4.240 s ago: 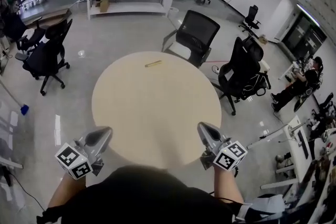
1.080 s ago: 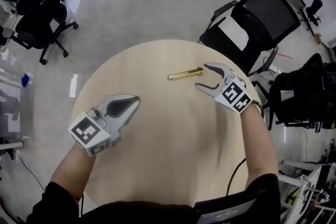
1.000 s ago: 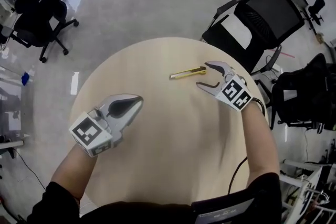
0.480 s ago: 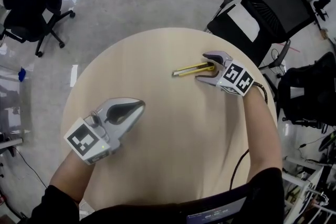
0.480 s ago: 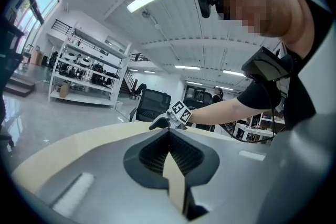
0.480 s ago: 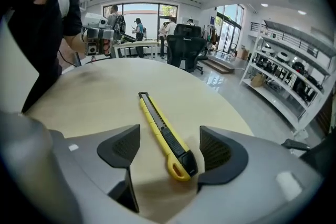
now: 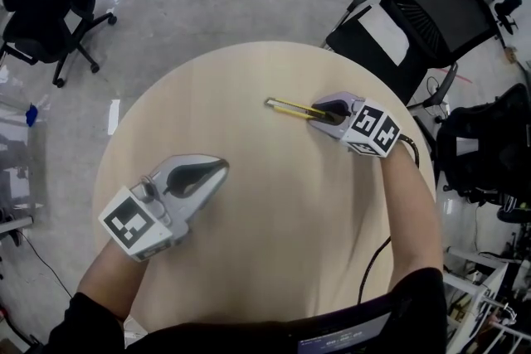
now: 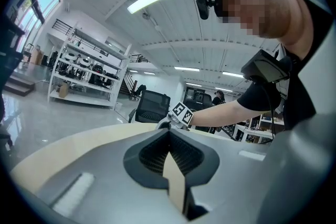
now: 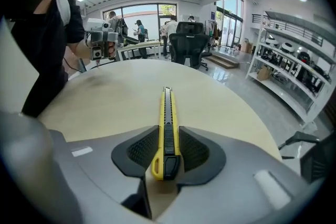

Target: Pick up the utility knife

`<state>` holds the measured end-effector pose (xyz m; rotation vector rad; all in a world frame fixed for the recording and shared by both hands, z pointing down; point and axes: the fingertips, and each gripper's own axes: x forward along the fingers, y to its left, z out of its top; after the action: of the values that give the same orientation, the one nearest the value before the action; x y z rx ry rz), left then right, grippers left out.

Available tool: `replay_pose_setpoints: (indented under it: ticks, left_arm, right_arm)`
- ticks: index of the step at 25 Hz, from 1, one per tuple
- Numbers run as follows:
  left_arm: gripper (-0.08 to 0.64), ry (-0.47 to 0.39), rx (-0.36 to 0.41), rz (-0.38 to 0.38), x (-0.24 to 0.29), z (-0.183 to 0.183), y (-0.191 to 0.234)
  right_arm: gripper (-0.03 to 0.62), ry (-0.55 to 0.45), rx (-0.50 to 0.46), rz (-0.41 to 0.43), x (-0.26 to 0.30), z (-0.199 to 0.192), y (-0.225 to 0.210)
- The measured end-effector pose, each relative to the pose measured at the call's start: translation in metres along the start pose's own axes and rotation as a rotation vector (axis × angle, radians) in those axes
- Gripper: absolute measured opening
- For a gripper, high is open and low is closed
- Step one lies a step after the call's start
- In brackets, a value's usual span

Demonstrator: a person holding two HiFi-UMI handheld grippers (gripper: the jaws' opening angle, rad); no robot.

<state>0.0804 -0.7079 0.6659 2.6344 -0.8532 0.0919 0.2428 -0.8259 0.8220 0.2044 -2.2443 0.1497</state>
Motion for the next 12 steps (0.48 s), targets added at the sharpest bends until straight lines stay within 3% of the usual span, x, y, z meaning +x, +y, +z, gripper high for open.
replay_pose_setpoints:
  ticks: [6, 12]
  left_arm:
    - [0.000, -0.031, 0.006, 0.011, -0.010, 0.012, -0.005]
    - [0.000, -0.058, 0.014, 0.027, -0.034, 0.033, -0.018]
  right_arm:
    - [0.132, -0.081, 0.115, -0.053, -0.021, -0.002, 0.011]
    - [0.131, -0.217, 0.230, -0.130, -0.080, 0.024, 0.034]
